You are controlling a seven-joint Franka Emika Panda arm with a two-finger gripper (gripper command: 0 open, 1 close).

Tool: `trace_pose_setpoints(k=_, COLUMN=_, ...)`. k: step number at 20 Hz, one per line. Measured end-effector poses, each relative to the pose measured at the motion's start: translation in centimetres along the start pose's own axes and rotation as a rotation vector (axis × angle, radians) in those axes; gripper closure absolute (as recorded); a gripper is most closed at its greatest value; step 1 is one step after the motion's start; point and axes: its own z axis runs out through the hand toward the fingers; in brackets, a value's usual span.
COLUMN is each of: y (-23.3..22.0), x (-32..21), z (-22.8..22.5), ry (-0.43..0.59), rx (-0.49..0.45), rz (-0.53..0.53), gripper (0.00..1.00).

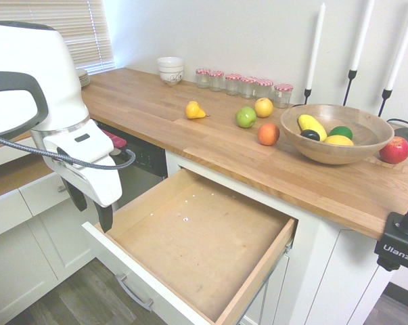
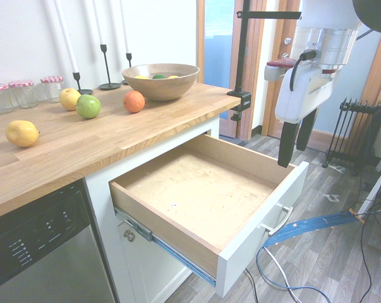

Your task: Close the drawer

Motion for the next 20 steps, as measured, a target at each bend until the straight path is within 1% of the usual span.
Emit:
trace_pose_setpoints(k=10, y=0.4, x=-1.6, z=1.4, ry=0.014, rx=-0.025, rz=0.030, gripper=0.00)
trace_pose_setpoints(k=20, y=3.9, x=-3.8, z=1.5, ry=0.022, rx=-0.007, rz=0.060, gripper=0.00)
